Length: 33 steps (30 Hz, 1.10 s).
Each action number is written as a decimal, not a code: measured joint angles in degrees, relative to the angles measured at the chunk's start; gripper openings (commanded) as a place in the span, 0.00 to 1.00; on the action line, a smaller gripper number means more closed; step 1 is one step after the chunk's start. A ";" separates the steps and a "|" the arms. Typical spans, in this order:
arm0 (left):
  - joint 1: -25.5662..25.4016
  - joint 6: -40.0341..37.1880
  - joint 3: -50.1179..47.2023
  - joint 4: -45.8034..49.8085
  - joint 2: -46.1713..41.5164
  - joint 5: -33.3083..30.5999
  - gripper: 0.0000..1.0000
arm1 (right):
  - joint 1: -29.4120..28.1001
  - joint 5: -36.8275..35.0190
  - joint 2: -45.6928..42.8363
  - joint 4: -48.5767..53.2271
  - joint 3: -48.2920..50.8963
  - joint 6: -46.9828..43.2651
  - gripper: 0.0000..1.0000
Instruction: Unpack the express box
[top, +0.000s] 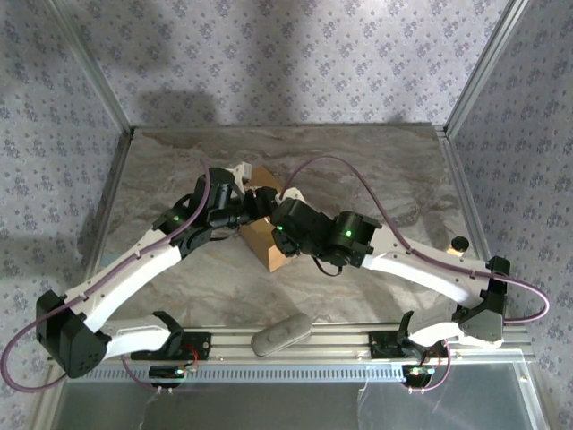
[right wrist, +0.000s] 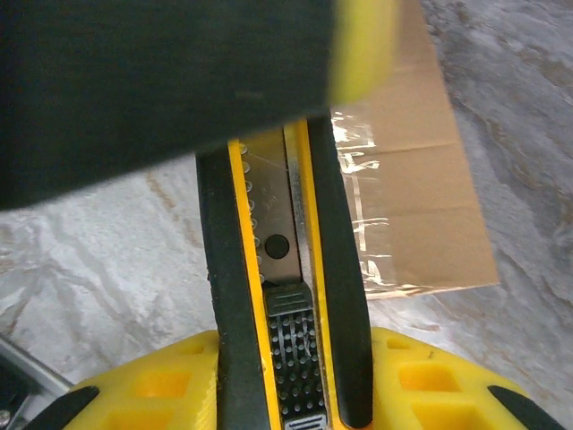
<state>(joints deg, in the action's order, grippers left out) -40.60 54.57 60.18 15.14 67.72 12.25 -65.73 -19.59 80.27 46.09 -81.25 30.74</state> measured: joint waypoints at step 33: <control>-0.35 0.35 0.52 1.29 -0.85 -0.22 0.18 | 0.48 1.01 -0.04 -0.98 0.00 -1.88 0.00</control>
<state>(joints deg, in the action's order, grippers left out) -40.95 54.92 60.71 16.43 66.87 12.03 -65.25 -18.59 80.23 45.10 -81.25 28.86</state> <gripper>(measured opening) 0.239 0.340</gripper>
